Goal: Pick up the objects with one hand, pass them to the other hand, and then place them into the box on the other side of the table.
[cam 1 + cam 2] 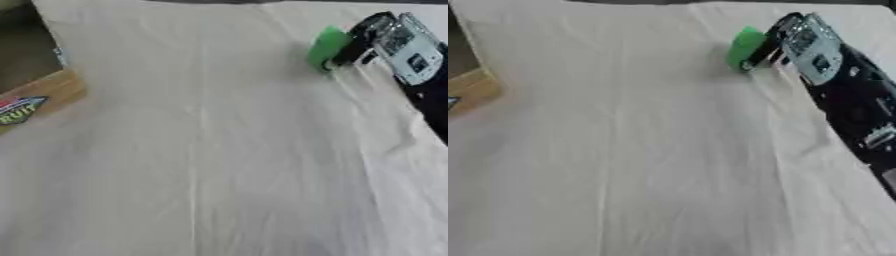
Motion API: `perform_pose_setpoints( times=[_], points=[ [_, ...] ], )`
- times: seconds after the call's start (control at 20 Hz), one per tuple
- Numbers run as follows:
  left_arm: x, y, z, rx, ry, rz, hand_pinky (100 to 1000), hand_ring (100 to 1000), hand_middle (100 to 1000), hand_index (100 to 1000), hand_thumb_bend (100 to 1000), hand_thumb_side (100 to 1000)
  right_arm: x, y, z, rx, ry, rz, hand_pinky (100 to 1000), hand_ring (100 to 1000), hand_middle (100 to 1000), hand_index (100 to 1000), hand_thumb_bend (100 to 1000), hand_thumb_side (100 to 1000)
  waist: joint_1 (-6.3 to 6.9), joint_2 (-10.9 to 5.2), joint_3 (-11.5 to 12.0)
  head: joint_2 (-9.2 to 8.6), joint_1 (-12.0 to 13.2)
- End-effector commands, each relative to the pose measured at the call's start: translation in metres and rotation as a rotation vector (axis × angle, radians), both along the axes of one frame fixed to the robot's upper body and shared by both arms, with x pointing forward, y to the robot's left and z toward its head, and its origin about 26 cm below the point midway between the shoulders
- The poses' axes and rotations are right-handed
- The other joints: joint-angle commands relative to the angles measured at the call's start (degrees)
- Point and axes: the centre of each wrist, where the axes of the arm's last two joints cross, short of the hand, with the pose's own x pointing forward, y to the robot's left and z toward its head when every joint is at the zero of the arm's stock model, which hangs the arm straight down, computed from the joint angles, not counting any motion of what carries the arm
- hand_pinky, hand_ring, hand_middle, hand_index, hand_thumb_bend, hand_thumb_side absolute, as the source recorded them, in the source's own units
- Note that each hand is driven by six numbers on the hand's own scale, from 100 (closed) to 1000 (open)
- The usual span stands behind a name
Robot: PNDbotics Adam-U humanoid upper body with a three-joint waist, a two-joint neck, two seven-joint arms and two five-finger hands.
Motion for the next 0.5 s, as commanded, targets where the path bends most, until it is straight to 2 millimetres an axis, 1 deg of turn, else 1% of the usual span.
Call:
perform_pose_setpoints(
  times=[0.05,0.15,0.5],
  points=[
    [-0.003,0.006,0.014,0.020,-0.035,0.013,614,745,681,823,100,739,-0.004,-0.006,0.015,0.056,0.084,-0.047,819,747,609,613,209,100,0.23,-1.33,-0.15,0.22,0.08],
    [-0.003,0.007,0.014,0.022,-0.034,0.013,614,746,681,823,100,738,-0.005,-0.005,0.017,0.053,0.079,-0.040,819,742,592,591,180,100,0.28,-1.52,-0.23,0.25,0.06],
    [-0.004,0.007,0.013,0.030,-0.031,0.011,614,746,680,824,100,730,-0.016,0.004,0.031,0.002,0.002,-0.014,809,723,561,558,167,100,0.58,-2.63,-0.73,0.49,0.26]
  ],
)
